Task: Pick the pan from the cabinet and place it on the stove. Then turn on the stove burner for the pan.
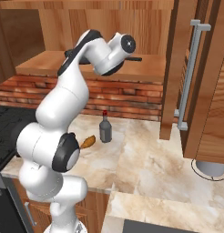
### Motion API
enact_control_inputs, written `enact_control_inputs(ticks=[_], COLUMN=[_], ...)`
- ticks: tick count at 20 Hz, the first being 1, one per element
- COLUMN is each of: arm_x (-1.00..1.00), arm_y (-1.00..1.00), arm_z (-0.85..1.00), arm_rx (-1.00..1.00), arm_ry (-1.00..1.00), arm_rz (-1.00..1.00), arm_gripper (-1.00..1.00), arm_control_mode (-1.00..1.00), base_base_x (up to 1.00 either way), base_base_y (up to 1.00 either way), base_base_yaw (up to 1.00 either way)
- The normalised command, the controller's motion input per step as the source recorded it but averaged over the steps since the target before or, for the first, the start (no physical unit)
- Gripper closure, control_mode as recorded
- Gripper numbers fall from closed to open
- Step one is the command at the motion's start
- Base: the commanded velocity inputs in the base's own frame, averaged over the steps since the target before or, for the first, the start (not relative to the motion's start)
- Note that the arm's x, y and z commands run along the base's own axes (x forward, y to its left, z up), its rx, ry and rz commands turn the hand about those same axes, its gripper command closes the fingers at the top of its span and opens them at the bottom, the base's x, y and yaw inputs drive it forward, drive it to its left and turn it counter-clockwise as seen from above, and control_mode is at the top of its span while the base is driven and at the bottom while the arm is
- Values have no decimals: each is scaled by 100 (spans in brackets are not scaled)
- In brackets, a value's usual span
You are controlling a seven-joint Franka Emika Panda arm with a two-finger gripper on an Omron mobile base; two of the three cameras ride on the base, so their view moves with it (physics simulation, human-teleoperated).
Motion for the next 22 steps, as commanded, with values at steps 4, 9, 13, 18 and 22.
enact_control_inputs(ticks=[4,9,13,18,22], arm_x=[18,20,20,17,6], arm_y=[0,0,0,0,0], arm_z=[0,0,0,0,-3], arm_rx=[0,0,0,0,0], arm_ry=[0,0,1,0,0], arm_rz=[0,0,0,0,0], arm_gripper=[-100,-100,-100,-100,-100], arm_control_mode=[-100,-100,-100,-100,-100], base_base_x=[0,0,0,0,0], base_base_y=[0,0,0,0,0], base_base_yaw=[0,0,0,0,0])
